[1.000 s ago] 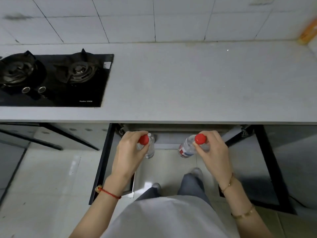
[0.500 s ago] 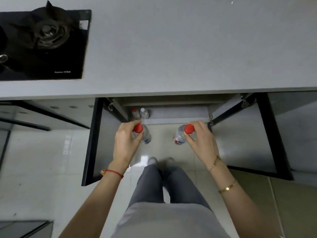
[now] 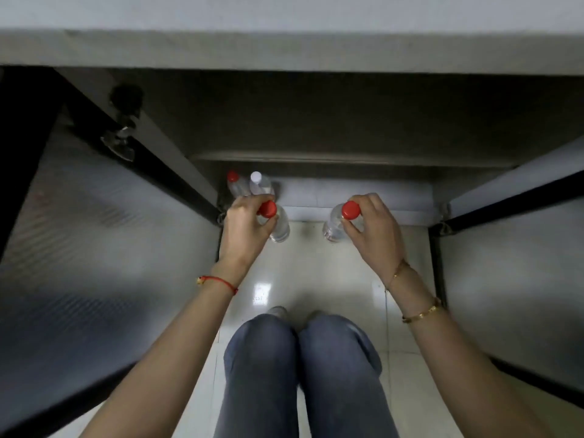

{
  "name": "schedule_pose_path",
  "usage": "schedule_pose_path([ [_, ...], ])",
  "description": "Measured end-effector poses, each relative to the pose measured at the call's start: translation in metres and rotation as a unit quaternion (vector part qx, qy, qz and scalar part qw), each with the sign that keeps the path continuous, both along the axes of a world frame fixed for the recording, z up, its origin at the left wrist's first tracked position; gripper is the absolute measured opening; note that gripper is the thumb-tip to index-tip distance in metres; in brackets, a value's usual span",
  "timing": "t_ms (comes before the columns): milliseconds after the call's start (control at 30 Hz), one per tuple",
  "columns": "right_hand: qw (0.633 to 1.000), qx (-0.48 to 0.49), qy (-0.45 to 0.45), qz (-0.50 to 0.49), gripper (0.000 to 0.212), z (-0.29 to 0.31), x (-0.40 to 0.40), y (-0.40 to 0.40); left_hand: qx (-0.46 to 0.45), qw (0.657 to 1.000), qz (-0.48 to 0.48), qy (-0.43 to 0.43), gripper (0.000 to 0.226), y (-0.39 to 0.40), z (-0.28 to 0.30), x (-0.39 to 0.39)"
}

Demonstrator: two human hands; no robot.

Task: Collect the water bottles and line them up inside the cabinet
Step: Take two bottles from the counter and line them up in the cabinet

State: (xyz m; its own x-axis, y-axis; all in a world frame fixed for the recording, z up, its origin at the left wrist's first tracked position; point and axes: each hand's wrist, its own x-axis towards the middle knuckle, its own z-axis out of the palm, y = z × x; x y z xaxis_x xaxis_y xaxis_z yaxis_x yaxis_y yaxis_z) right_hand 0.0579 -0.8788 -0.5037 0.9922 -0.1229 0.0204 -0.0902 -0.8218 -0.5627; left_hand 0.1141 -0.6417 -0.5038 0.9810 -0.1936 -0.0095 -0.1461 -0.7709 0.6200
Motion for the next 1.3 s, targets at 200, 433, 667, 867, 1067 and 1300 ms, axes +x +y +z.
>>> schedule_pose_path([
  [200,1.0,-0.003,-0.019,0.012,0.034,-0.142,0.064,0.003,0.017,0.999,-0.034,-0.033,0.033,-0.007,-0.13,0.054],
  [433,0.995,-0.022,-0.079,0.054,0.031,-0.225,0.119,0.004,0.021,0.993,-0.054,-0.103,0.037,-0.016,-0.207,0.101],
  [667,0.992,-0.025,-0.103,0.067,0.03,-0.246,0.153,0.008,0.051,0.991,-0.054,-0.115,0.042,-0.03,-0.236,0.132],
  [867,0.992,-0.042,-0.097,0.063,0.027,-0.244,0.169,0.013,0.057,0.993,-0.037,-0.095,0.041,-0.039,-0.238,0.152],
  [1067,0.993,-0.035,-0.096,0.063,0.028,-0.248,0.173,0.017,0.039,0.993,-0.046,-0.102,0.04,-0.035,-0.237,0.155],
  [1300,0.992,-0.003,-0.114,0.047,0.033,-0.251,0.161,0.015,0.028,0.991,-0.055,-0.12,0.045,-0.03,-0.242,0.151],
])
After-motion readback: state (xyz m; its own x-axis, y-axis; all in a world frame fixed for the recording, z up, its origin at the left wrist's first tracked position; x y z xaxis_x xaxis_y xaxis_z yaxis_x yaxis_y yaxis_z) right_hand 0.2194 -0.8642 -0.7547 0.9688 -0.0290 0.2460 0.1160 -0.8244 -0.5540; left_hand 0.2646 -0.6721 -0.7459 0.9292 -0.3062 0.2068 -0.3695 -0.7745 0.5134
